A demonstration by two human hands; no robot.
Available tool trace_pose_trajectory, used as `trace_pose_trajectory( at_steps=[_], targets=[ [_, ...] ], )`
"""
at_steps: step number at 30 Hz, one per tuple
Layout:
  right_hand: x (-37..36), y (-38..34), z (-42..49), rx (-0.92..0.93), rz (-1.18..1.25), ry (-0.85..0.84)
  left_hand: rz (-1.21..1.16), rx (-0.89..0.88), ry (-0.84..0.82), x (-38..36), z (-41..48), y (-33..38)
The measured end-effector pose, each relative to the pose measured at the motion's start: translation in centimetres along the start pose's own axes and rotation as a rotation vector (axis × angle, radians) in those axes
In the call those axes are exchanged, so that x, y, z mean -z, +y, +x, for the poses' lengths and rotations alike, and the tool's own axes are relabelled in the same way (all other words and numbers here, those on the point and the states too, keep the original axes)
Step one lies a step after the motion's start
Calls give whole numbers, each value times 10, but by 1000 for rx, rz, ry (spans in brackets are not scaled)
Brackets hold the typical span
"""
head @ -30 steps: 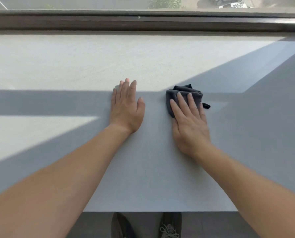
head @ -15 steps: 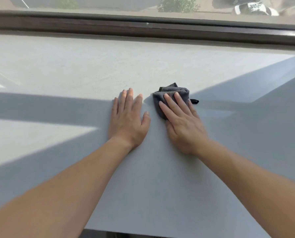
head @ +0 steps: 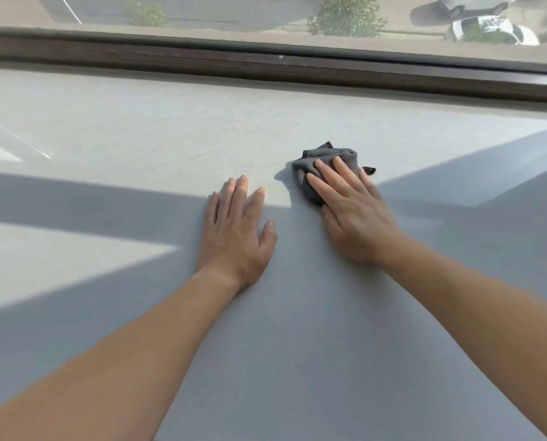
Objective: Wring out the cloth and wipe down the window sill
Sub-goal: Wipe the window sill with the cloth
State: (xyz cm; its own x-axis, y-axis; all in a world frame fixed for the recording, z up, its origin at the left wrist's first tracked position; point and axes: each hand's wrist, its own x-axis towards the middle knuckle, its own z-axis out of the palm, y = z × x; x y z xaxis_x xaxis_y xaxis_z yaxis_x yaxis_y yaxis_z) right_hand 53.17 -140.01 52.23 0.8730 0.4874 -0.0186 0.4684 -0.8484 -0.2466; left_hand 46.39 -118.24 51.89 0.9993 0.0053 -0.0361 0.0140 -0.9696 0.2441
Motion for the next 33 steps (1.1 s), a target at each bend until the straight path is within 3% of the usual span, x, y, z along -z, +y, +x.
trace_pose_trajectory(
  at_steps=[4, 6, 10, 13, 15, 19, 22, 24, 26, 33],
  targets=[
    [12, 46, 30, -409, 28, 102, 13, 8, -2, -2, -1, 1],
    [7, 34, 48, -493, 29, 112, 11, 10, 6, -4, 0, 1],
    [-7, -4, 51, -215, 35, 70, 13, 8, -12, -2, -1, 1],
    [3, 20, 53, -70, 23, 6, 20, 12, -44, 2, 1, 3],
    [12, 48, 66, -156, 29, 13, -11, 35, -35, 5, 3, 8],
    [20, 54, 106, -498, 55, 93, -148, -23, 31, 5, 25, 29],
    [10, 22, 114, -293, 35, 63, -187, -36, 4, -2, 47, 46],
    [8, 18, 110, -116, 27, 5, -95, -17, 1, -9, 51, 53],
    [13, 31, 115, -54, 26, -4, -37, -13, 17, -13, 51, 54],
    [22, 93, 106, -331, 61, 124, -23, -22, 5, -15, 51, 54]
  ],
)
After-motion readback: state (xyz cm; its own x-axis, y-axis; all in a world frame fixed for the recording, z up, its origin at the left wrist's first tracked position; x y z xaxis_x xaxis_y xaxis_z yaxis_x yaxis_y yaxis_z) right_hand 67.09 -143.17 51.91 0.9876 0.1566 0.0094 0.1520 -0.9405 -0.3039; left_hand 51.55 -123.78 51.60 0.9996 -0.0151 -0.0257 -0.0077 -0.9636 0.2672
